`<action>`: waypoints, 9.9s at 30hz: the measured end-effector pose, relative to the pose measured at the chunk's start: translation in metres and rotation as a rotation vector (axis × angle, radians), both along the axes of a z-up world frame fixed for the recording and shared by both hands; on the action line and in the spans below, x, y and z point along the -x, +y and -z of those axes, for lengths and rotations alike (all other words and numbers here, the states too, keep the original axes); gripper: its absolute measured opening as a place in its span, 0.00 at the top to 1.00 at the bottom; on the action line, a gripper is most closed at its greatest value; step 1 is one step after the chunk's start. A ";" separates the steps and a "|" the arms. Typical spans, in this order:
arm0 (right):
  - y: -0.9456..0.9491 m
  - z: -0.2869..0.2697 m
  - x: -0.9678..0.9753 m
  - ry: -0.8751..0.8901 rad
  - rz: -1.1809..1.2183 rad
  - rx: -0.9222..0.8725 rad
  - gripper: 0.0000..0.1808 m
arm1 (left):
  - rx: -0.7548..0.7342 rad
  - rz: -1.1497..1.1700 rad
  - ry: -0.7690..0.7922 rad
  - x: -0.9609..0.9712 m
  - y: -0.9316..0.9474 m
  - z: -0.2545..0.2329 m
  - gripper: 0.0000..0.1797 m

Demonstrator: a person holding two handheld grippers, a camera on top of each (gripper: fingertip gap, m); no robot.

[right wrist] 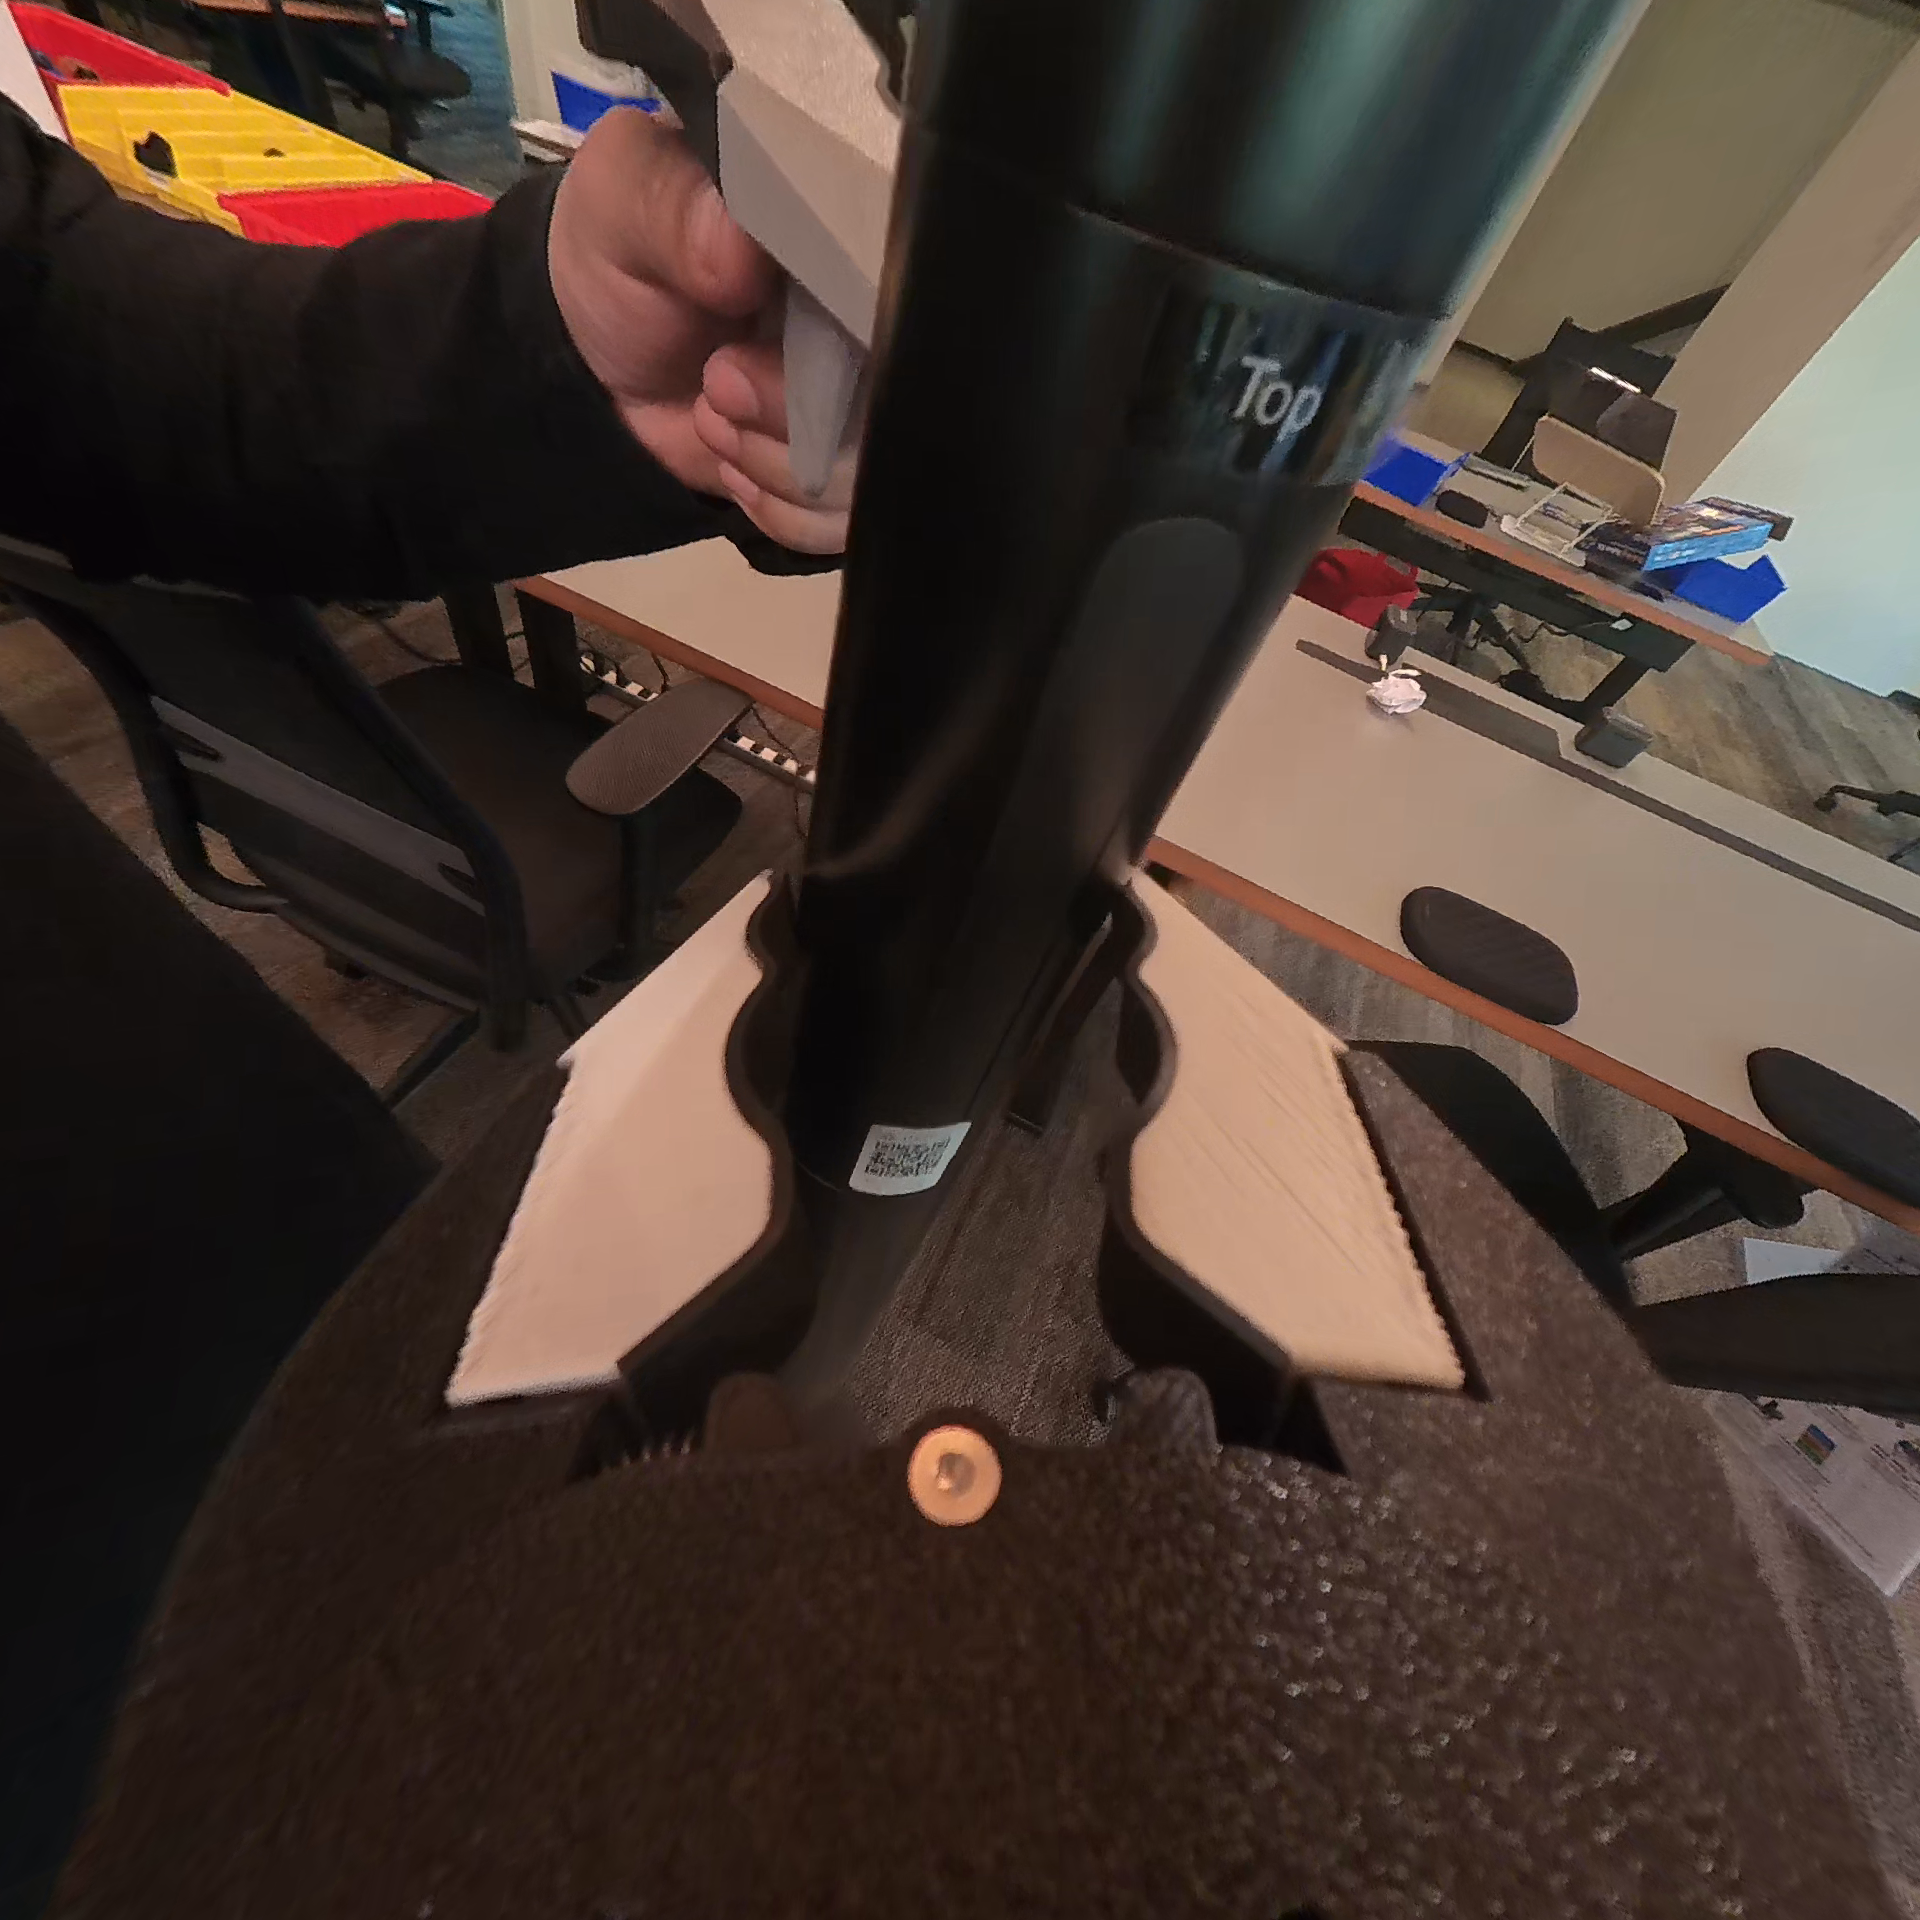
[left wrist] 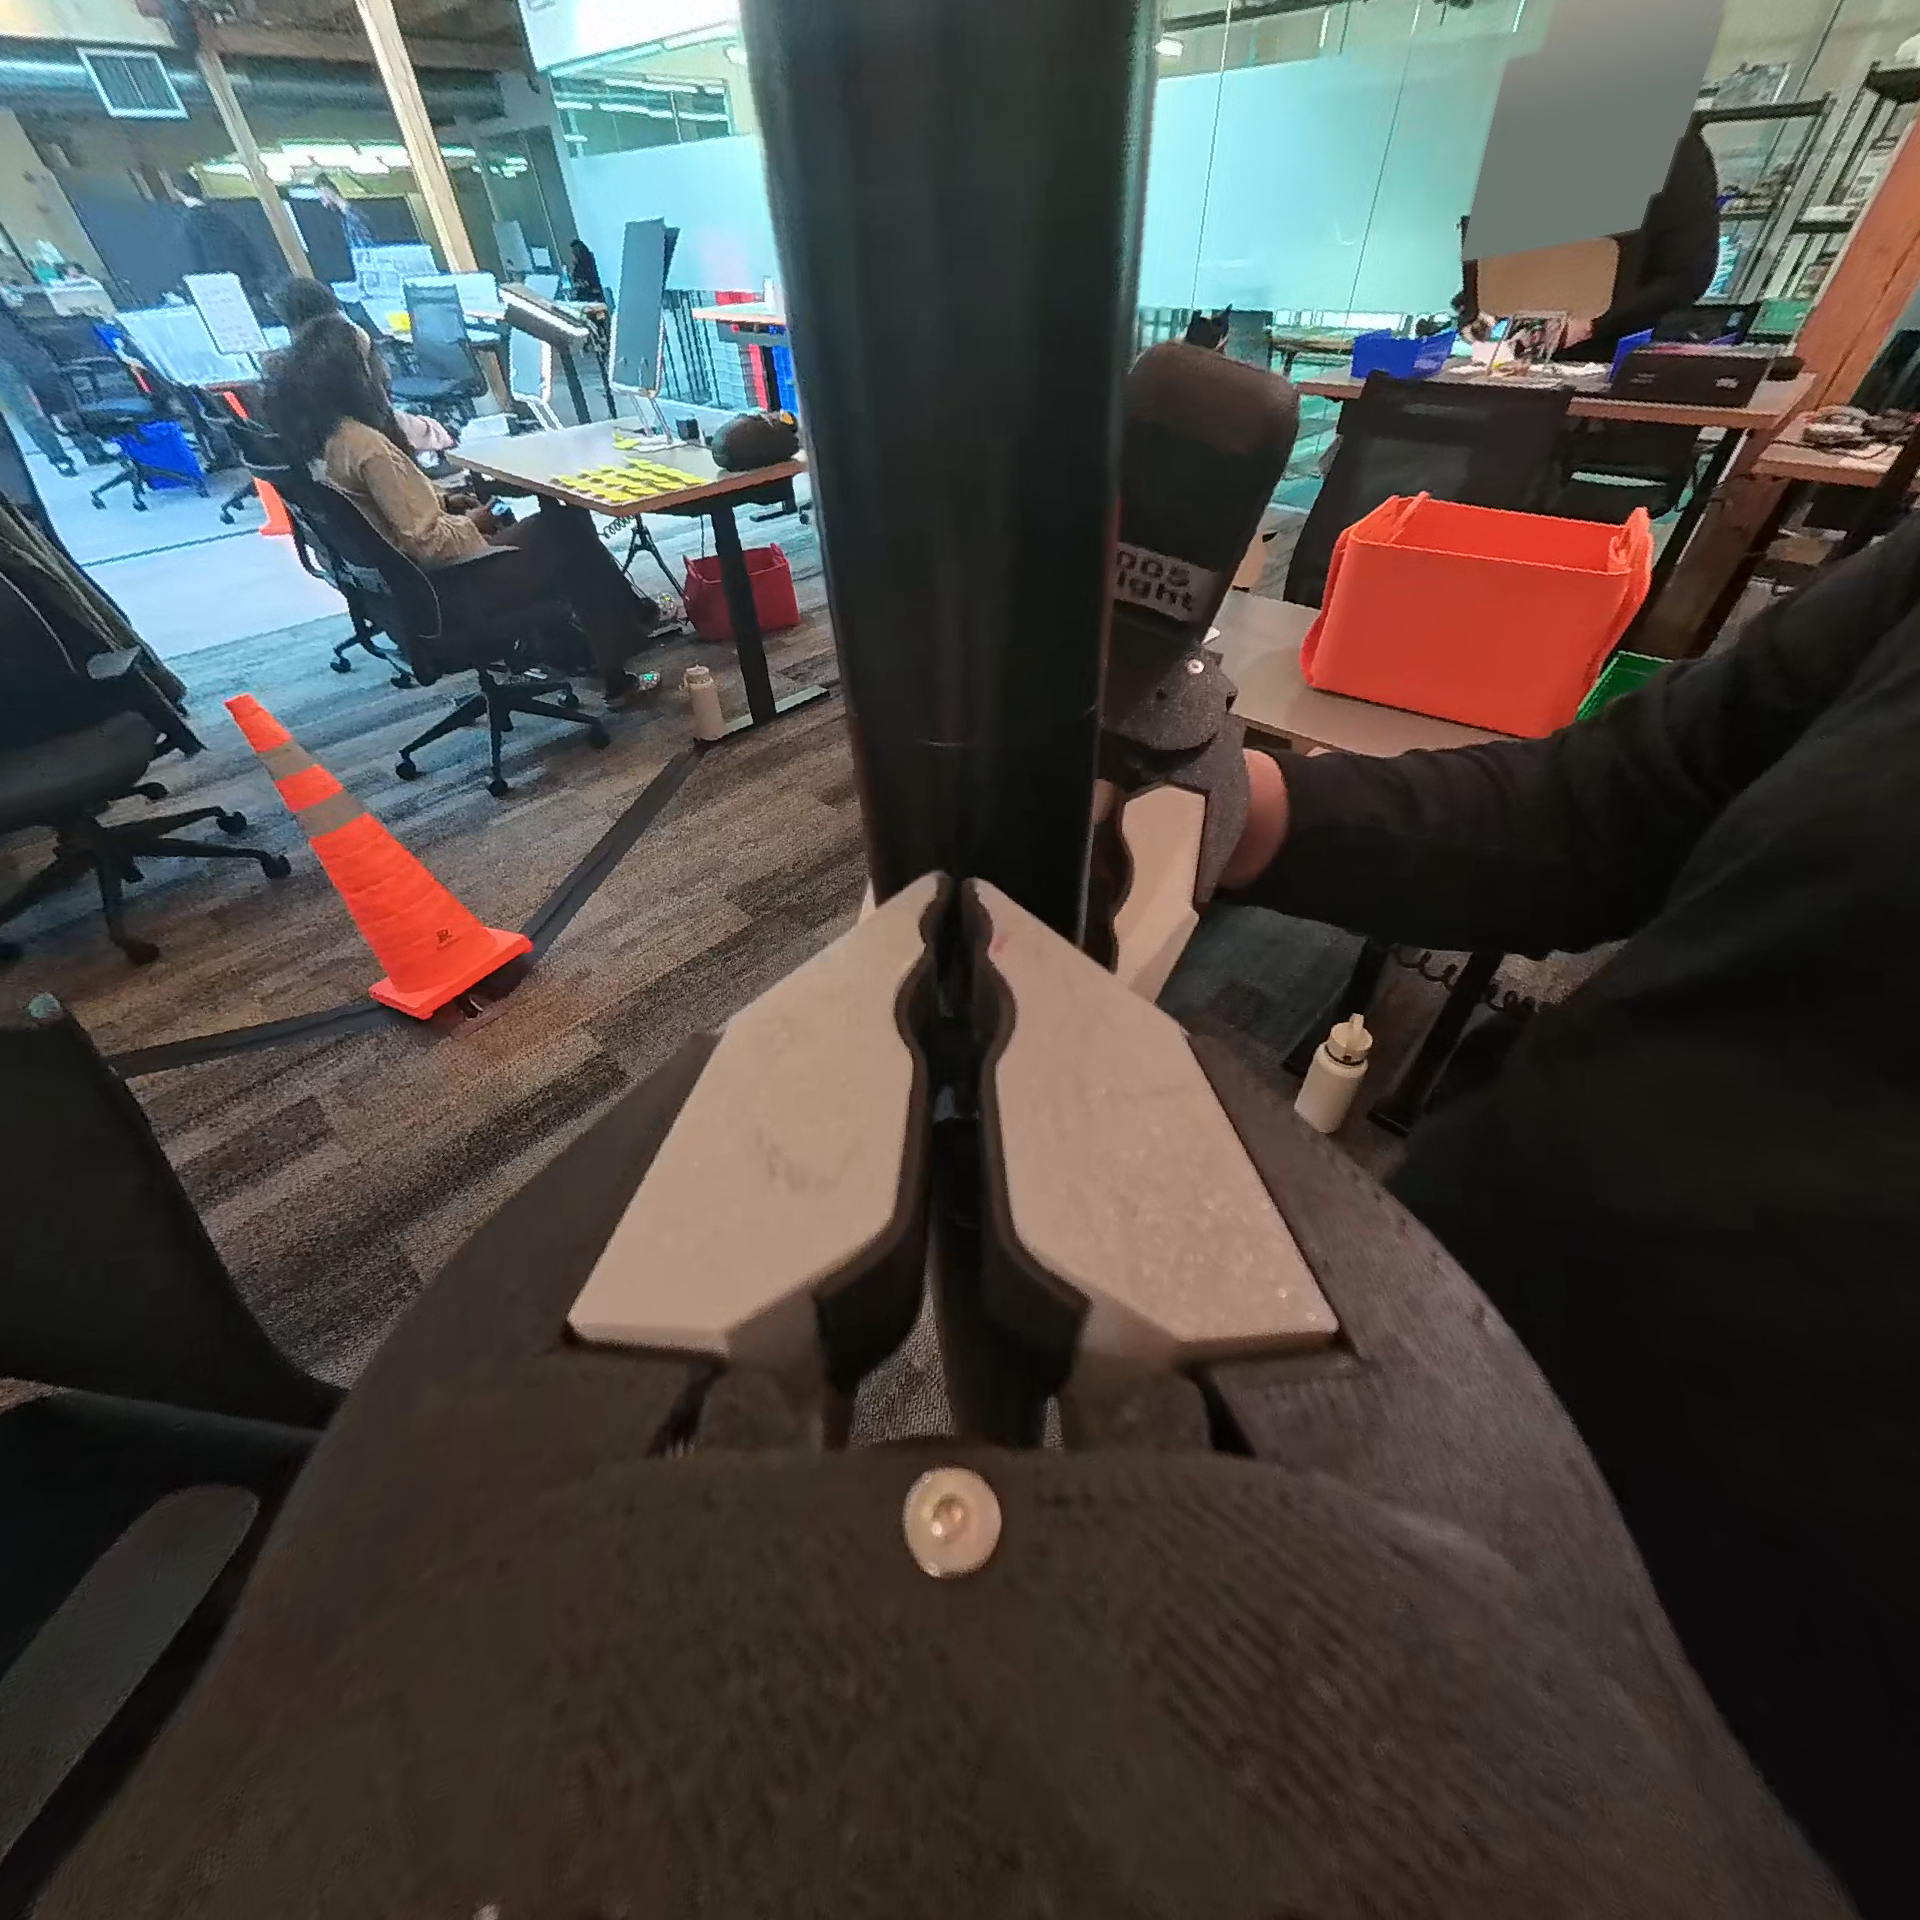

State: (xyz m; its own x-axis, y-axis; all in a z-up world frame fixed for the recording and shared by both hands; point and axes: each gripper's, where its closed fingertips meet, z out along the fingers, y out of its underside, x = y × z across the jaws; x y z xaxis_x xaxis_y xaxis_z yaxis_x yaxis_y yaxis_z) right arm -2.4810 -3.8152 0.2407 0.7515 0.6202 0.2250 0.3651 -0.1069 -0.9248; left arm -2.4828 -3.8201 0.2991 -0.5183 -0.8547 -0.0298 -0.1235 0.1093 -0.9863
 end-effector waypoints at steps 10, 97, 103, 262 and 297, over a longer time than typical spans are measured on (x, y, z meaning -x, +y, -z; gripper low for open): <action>0.001 0.000 -0.001 0.008 -0.004 -0.004 0.66 | -0.009 -0.002 -0.007 0.002 0.000 -0.002 1.00; -0.005 -0.029 -0.014 -0.030 0.033 -0.001 0.62 | 0.053 -0.427 -0.519 0.074 0.069 -0.439 0.45; -0.032 -0.207 -0.050 -0.113 0.300 -0.298 0.69 | -0.076 -0.424 -0.281 0.024 0.053 -0.335 0.44; -0.066 0.199 -0.053 1.343 -0.171 0.592 0.56 | 0.817 0.334 0.497 0.054 -0.041 0.285 0.33; -0.085 -0.553 -0.072 0.549 -0.387 -0.158 0.49 | 0.135 0.444 -0.214 0.097 0.069 -0.443 0.30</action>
